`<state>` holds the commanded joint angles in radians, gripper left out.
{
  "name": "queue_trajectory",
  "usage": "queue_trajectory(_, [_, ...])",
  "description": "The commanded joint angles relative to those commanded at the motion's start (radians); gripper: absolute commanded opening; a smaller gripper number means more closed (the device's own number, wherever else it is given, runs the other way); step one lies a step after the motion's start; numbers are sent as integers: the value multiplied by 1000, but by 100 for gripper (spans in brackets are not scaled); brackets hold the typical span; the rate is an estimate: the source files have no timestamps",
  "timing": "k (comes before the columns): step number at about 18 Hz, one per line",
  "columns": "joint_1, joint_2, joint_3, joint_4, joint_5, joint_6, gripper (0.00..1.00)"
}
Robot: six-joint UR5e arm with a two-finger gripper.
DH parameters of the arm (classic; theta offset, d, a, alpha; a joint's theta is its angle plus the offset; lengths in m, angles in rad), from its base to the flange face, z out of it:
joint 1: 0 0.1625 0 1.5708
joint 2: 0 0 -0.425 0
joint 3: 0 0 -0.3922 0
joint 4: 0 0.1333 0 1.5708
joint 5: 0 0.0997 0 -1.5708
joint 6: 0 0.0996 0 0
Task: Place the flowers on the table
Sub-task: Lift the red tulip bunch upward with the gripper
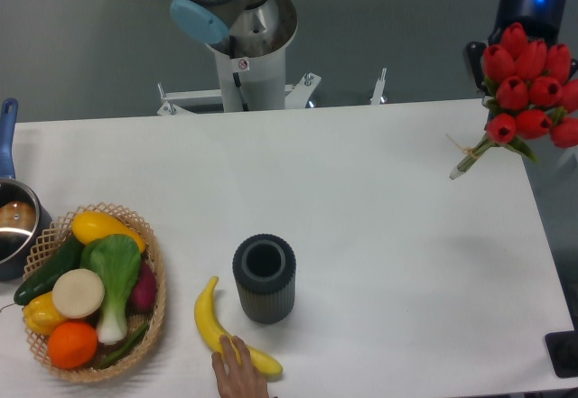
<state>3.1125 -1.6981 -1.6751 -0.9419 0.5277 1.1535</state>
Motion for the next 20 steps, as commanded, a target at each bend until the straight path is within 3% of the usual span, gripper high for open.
queue_trajectory(4, [-12,-3,9,-6,5,-9,37])
queue_trajectory(12, [-46,0,24,-5,118,-55,37])
queue_trajectory(20, [-124,3,37,-6,388,-89,37])
